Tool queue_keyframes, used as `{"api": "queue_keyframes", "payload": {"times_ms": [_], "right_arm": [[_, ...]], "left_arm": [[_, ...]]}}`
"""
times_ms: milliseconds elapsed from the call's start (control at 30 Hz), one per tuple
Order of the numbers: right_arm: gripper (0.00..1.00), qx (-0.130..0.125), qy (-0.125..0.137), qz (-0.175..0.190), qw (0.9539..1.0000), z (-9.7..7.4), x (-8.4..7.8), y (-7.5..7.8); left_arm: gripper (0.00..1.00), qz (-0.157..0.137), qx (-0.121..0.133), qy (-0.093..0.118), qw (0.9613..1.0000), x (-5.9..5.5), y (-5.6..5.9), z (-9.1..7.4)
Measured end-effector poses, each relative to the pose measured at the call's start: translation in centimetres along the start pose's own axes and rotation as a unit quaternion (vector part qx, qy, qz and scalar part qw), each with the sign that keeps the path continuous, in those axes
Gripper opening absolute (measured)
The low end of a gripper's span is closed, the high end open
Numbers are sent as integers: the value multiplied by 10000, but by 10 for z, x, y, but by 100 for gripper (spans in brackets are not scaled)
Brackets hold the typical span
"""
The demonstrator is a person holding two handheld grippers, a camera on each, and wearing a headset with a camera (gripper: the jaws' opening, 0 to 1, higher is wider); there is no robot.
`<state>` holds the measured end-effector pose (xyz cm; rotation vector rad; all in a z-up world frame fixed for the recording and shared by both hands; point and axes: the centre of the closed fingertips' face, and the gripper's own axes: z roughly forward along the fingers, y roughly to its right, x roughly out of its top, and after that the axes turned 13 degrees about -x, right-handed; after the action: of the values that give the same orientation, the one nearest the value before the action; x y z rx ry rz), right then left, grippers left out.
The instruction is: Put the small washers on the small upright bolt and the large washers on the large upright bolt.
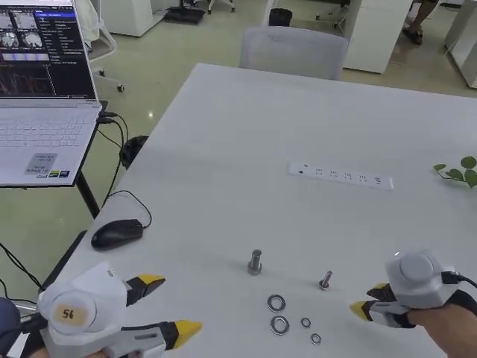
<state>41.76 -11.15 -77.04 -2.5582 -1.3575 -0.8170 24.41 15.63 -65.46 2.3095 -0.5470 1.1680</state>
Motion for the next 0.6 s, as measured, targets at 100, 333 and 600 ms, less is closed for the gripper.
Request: {"api": "queue_keyframes", "payload": {"times_ms": [100,333,600], "right_arm": [[32,22,-32,44,10000,0,-5,-3],[32,118,-92,27,9999,3,-13,-14],[31,309,-204,-84,9993,7,-23,-36]], "left_arm": [[57,1,-4,-4,10000,-1,0,0],[57,-7,-9,-5,10000,-2,1,1],[57,10,-34,-11,10000,-1,2,2]]}}
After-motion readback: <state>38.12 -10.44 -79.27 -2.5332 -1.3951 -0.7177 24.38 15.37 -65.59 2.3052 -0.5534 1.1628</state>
